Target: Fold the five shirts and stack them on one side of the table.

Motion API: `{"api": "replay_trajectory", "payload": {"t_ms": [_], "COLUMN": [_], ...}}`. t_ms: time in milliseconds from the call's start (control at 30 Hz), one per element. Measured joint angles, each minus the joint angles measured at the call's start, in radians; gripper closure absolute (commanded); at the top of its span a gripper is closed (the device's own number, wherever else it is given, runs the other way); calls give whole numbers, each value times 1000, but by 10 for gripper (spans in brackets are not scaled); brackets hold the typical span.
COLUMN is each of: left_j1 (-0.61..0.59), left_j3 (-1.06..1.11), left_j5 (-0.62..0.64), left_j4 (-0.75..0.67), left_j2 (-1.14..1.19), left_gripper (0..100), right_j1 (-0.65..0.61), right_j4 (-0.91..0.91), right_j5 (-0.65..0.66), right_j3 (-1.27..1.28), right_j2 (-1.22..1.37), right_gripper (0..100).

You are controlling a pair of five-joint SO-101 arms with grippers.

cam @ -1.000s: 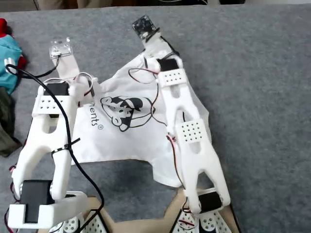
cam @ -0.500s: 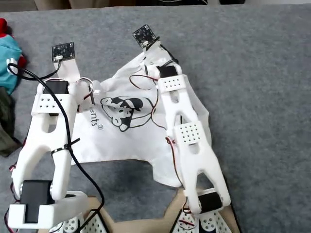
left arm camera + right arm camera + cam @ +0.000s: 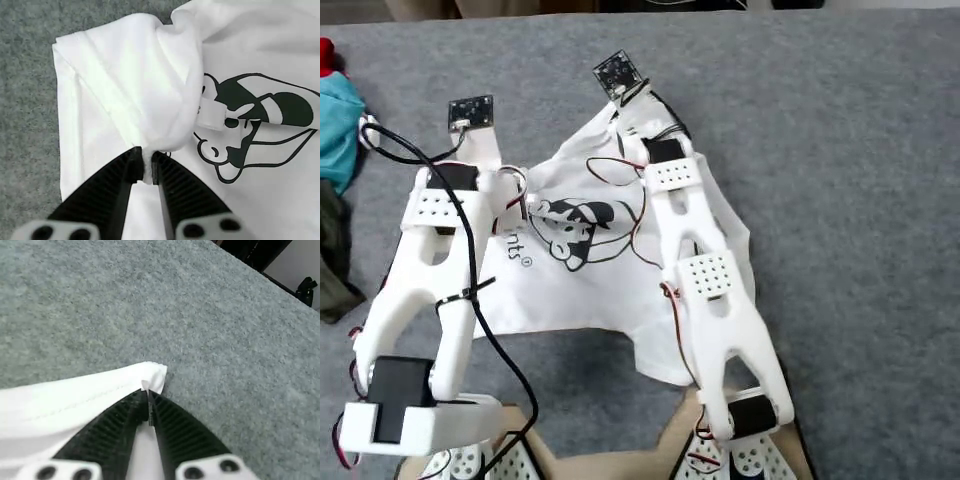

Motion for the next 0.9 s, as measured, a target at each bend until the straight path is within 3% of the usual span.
{"api": "replay_trajectory", "payload": {"t_ms": [267,633,900], "left_j1": [3,3,3], "left_j3": [0,0,0], "left_j5": [0,0,-2], "left_j4": [0,0,35], "left_j2": [0,0,0], "left_gripper": [980,980,980], "right_j1": [17,18,23], "right_j4": [28,399,767], "right_j5": [0,-115,-120], "right_j3": [-44,-149,-150], "right_j2": [2,-100,-279], "right_gripper": [993,993,992]}}
